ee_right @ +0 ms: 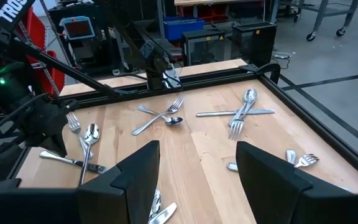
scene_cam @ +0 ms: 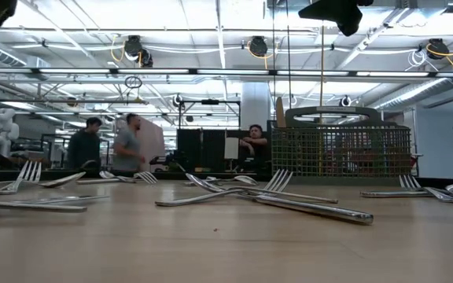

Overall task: Sort silverware
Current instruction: Put the silver knife into the silverware basket

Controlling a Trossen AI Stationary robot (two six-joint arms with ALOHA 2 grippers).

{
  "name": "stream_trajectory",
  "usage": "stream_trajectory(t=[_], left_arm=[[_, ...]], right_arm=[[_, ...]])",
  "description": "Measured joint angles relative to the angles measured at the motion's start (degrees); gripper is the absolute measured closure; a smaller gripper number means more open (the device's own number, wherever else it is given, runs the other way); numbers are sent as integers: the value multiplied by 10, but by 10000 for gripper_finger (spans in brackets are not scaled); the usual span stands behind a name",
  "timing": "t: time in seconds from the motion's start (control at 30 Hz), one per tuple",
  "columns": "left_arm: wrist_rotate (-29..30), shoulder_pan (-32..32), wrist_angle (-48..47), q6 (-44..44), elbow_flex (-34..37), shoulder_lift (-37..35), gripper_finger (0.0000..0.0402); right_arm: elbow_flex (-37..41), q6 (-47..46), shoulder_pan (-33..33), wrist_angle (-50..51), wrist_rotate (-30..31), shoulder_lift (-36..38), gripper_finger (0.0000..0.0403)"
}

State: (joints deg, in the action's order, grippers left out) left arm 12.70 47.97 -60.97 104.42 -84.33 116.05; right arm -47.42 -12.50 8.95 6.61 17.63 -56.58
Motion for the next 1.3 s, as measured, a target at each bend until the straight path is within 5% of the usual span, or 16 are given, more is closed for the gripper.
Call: stream_trajectory(t=[0.3, 0.57, 0.87, 1.3], left_arm=[[-50, -38, 7, 2, 0, -2, 375], [-97, -66, 21, 2, -1, -2, 317], [-110, -67, -3, 32, -1, -2, 255], [-81, -65, 9, 13, 10, -2, 249]], right_arm=[[0, 0, 0, 0, 0, 0, 200], [0, 0, 0, 0, 0, 0, 200], [0, 0, 0, 0, 0, 0, 200], [0, -14, 0, 0, 0, 0, 200]])
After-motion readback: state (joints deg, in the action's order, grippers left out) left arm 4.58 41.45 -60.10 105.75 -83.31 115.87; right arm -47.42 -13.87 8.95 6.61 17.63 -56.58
